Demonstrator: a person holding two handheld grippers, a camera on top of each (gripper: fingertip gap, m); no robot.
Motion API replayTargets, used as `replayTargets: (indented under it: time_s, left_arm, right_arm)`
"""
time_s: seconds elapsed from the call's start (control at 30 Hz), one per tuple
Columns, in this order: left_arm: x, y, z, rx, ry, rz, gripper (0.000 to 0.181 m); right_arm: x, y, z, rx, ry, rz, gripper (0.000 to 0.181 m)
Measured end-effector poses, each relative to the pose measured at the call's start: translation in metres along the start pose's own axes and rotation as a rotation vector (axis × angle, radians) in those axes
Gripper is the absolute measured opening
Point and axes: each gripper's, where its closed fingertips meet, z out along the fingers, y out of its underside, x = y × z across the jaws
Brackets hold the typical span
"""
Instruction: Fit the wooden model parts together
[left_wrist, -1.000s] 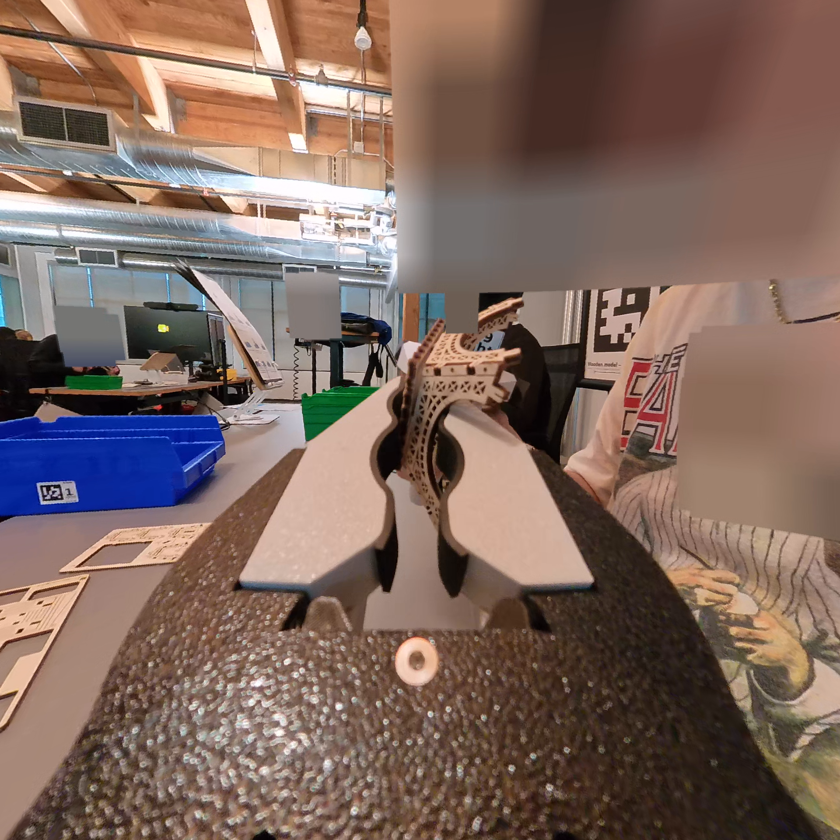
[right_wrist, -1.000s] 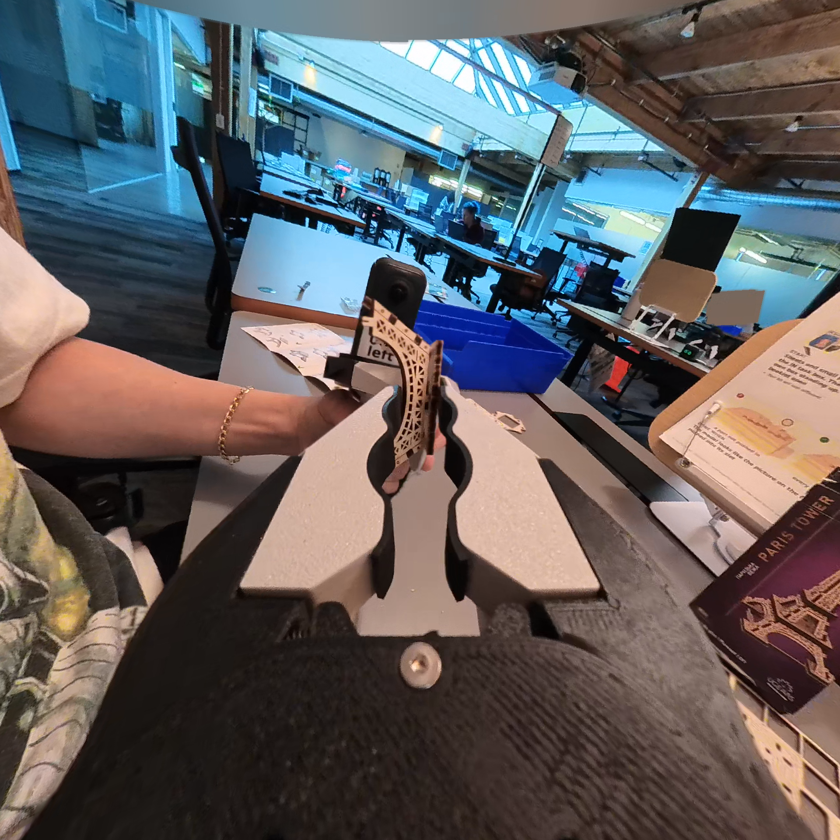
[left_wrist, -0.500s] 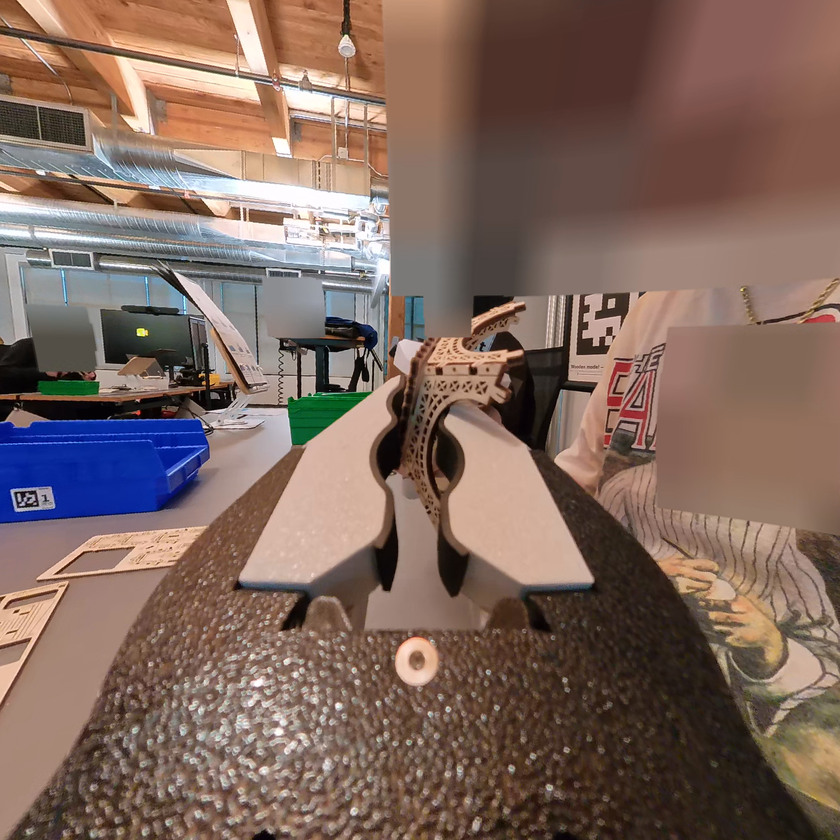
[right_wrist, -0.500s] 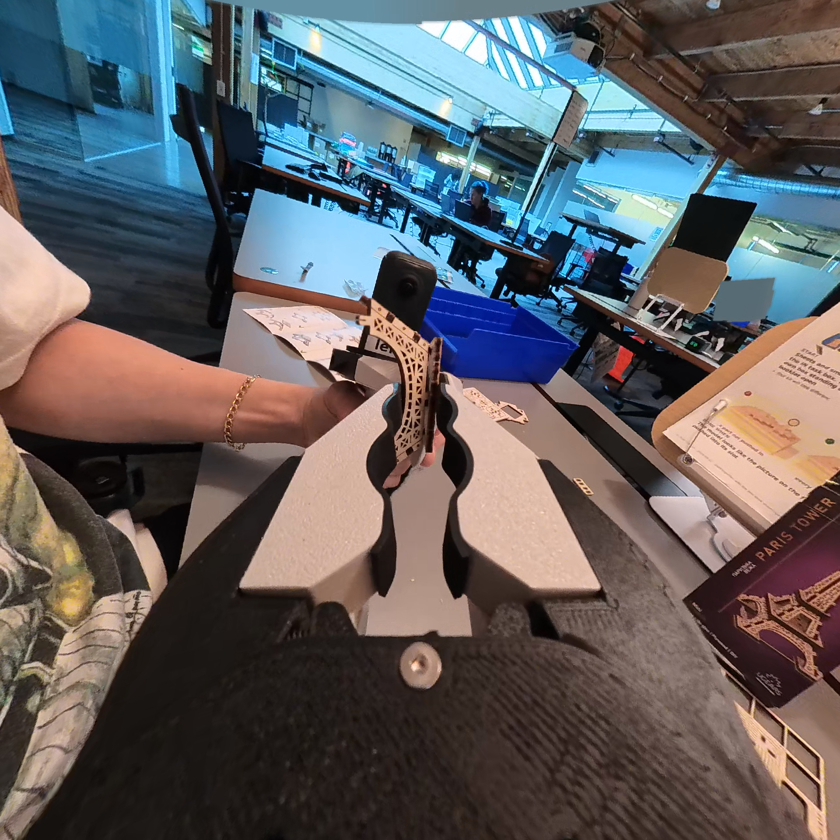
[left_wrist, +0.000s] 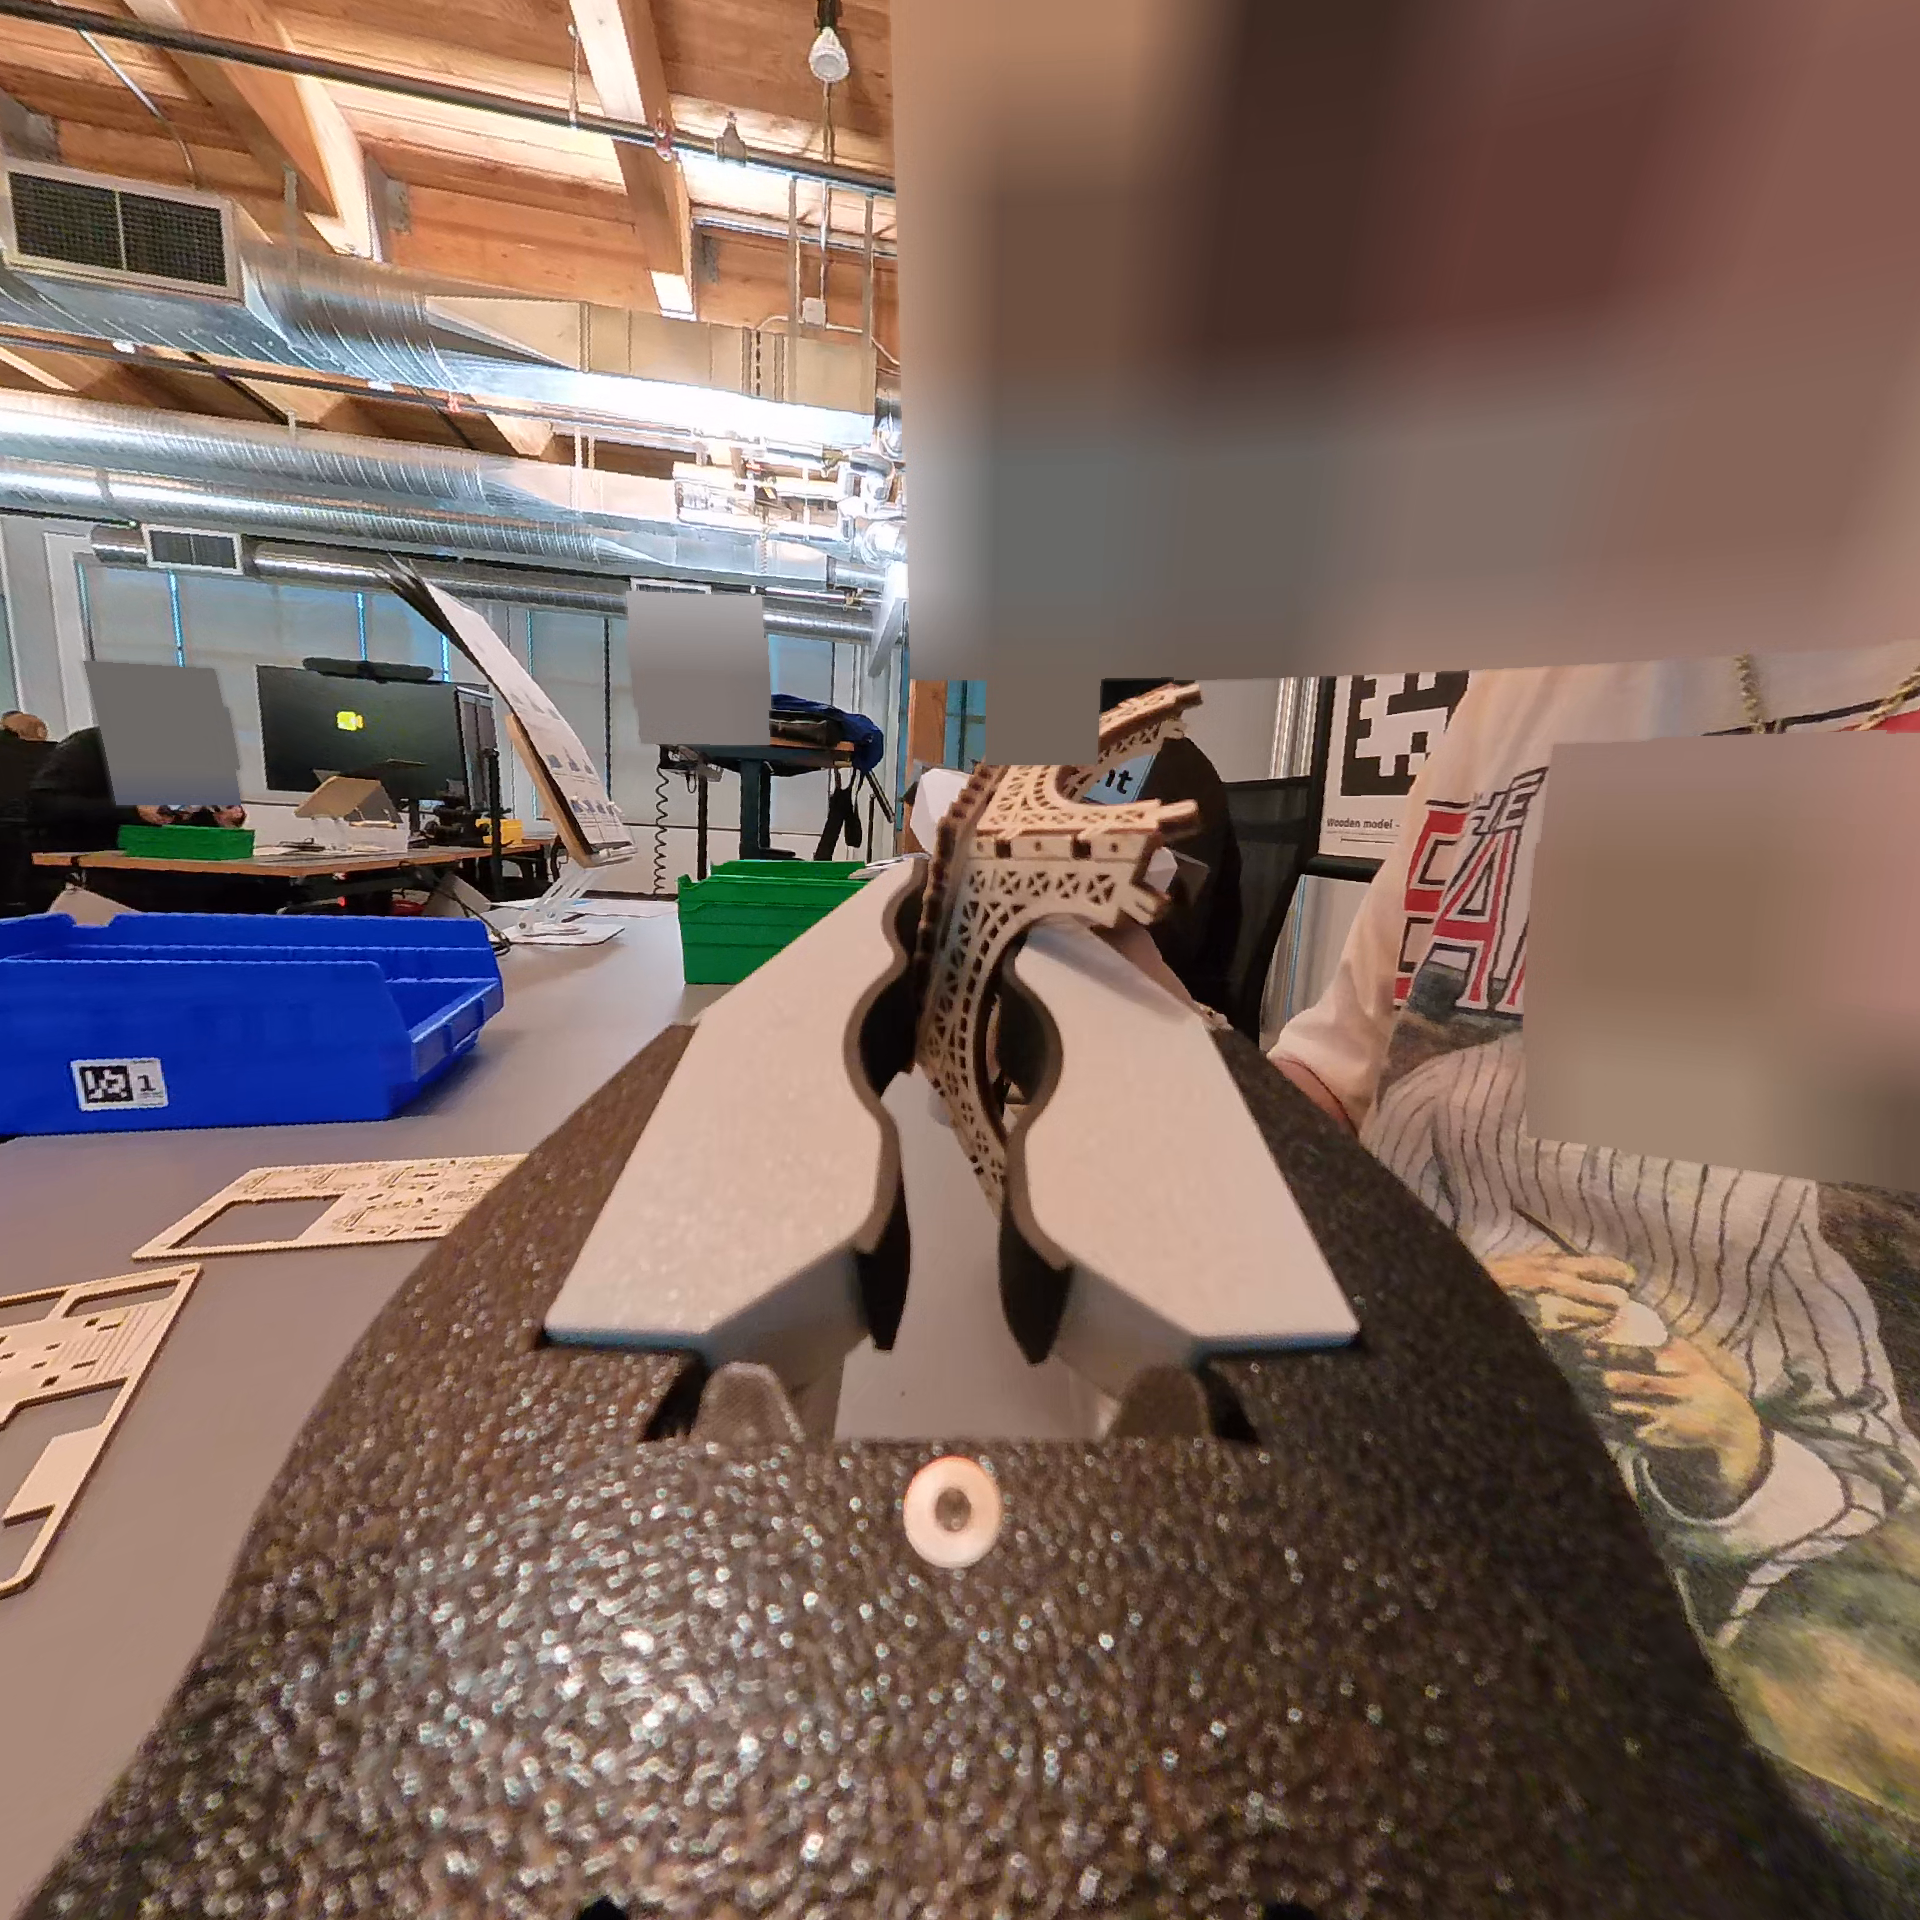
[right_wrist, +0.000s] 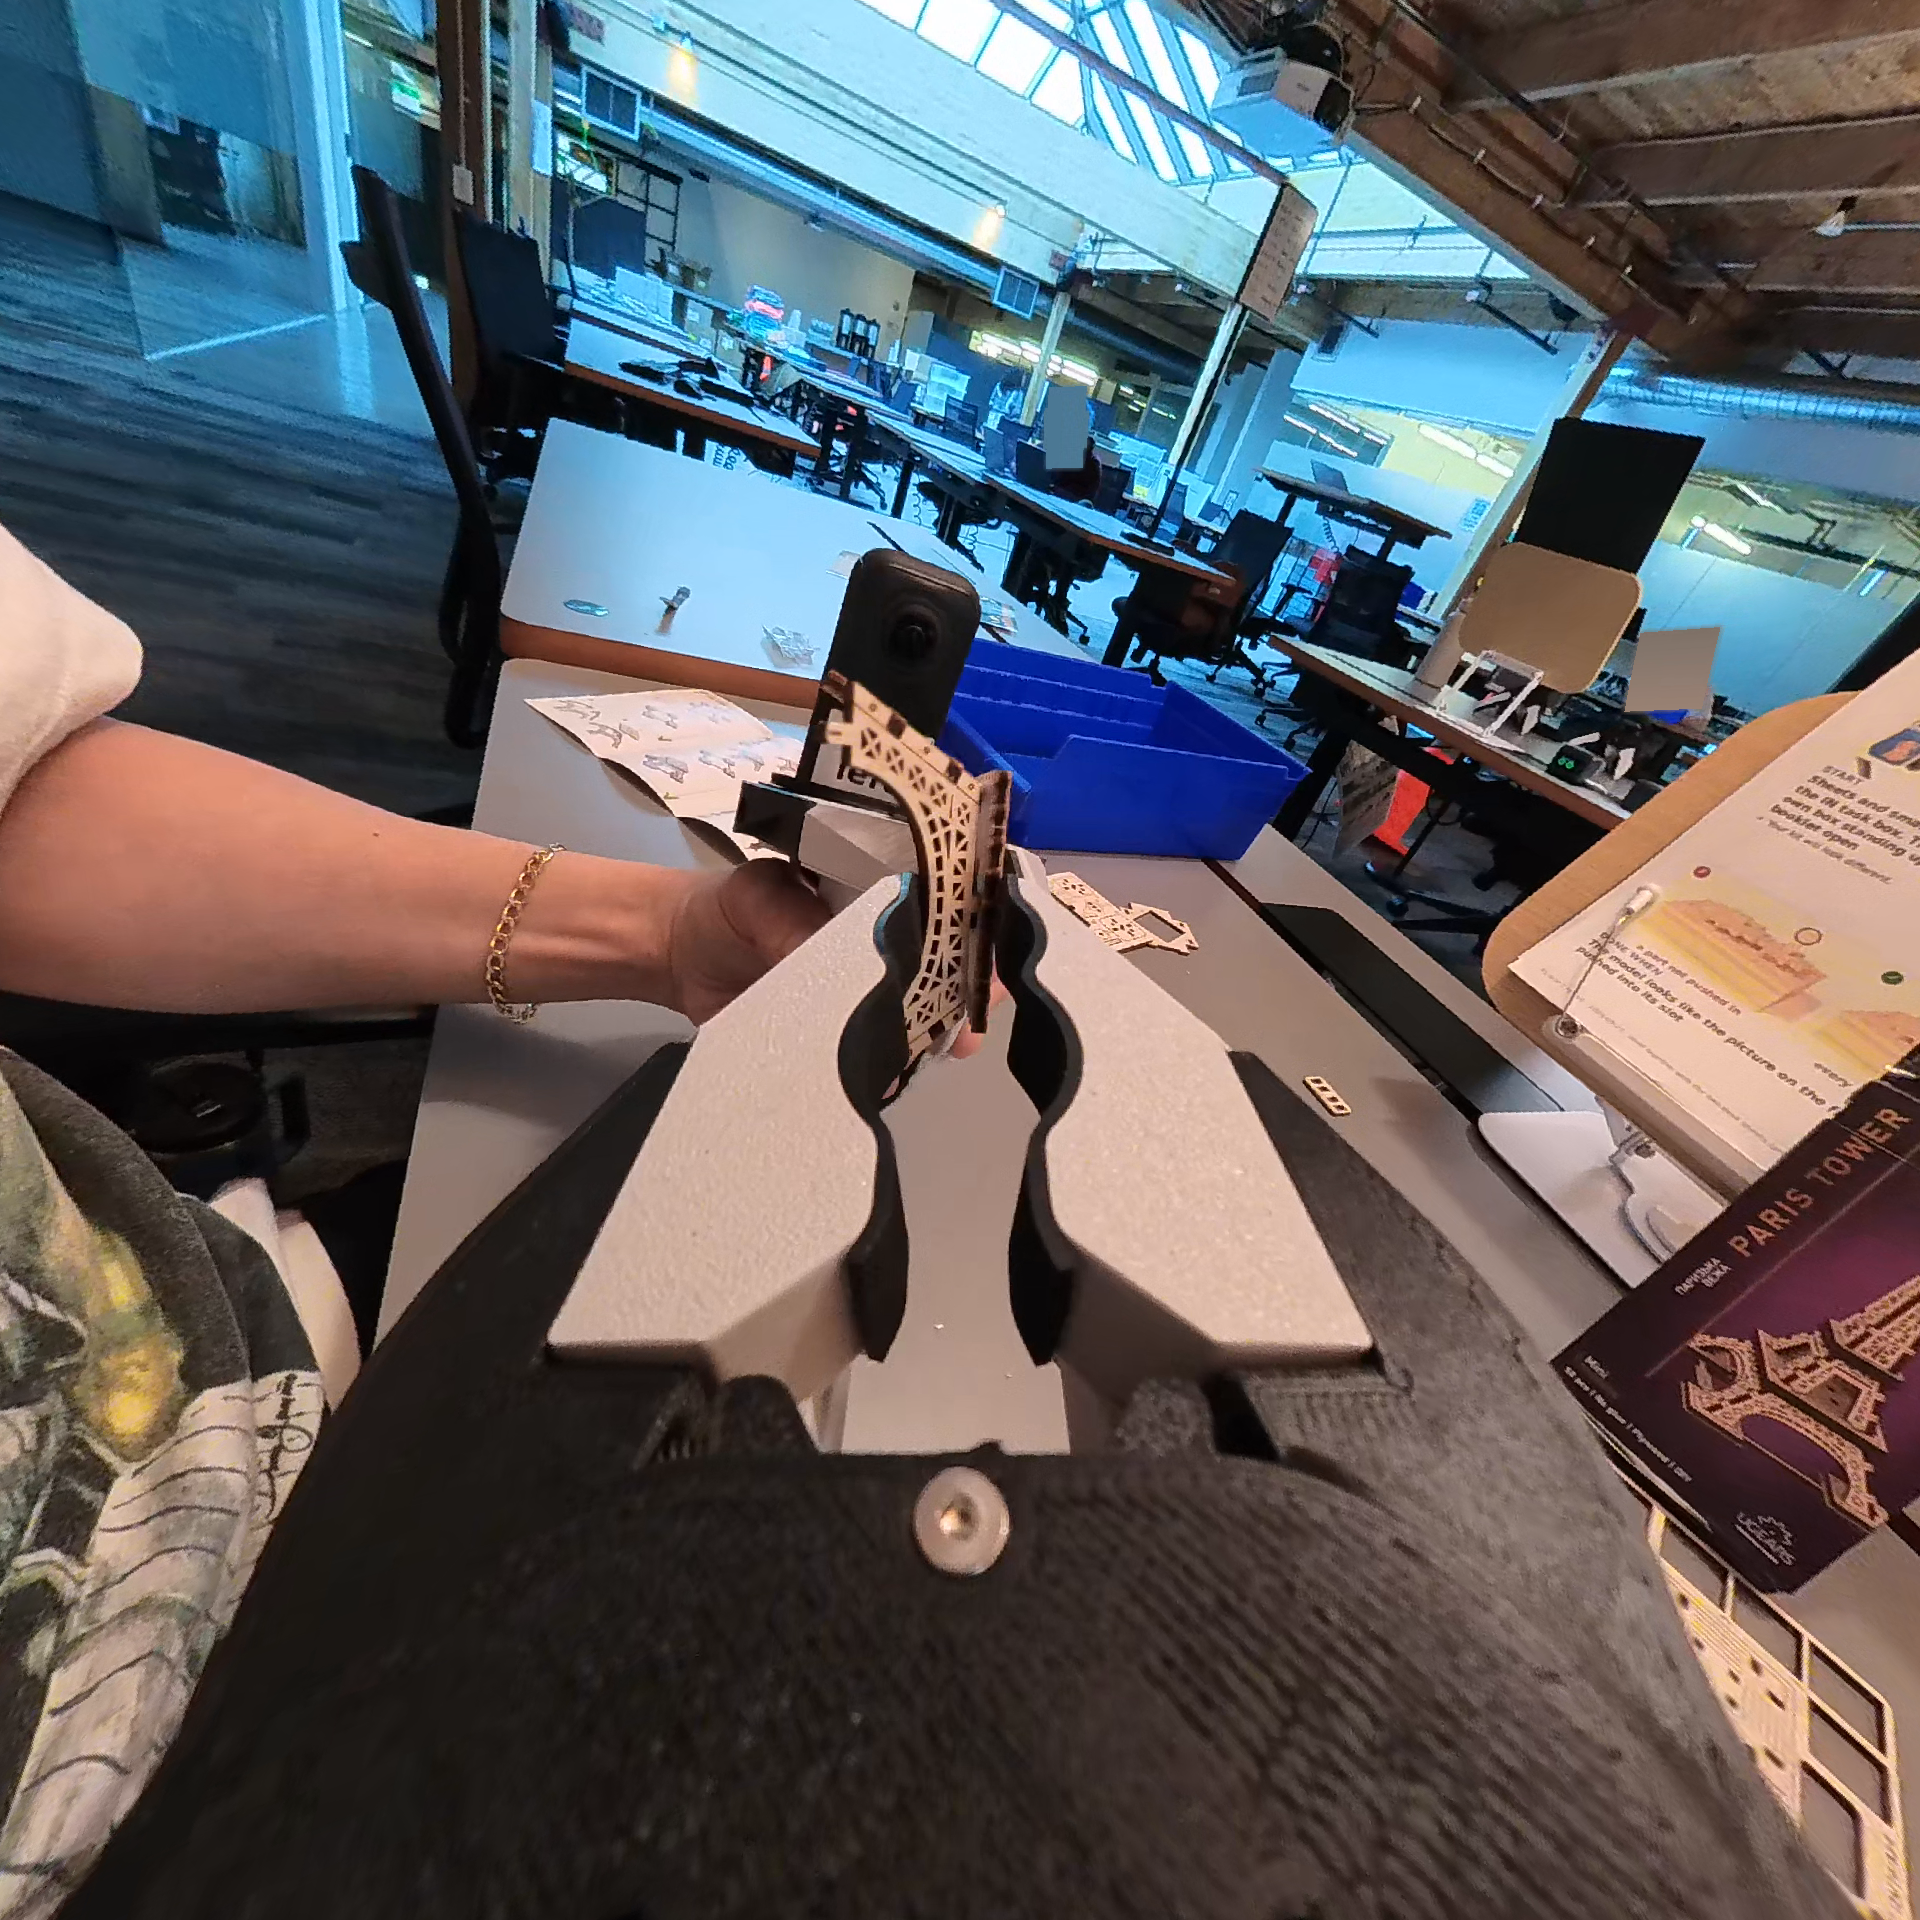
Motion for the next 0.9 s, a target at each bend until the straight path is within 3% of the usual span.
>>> replayTargets:
  time_s: [0.37, 0.9]
  left_arm:
    - [0.005, -0.012, -0.001, 0.100, 0.062, -0.005, 0.006]
    - [0.005, -0.005, -0.006, 0.046, 0.087, -0.012, 0.006]
  right_arm:
    - [-0.004, -0.013, -0.005, 0.057, -0.021, 0.005, 0.016]
    - [-0.005, -0.008, -0.002, 0.037, -0.032, -0.023, 0.013]
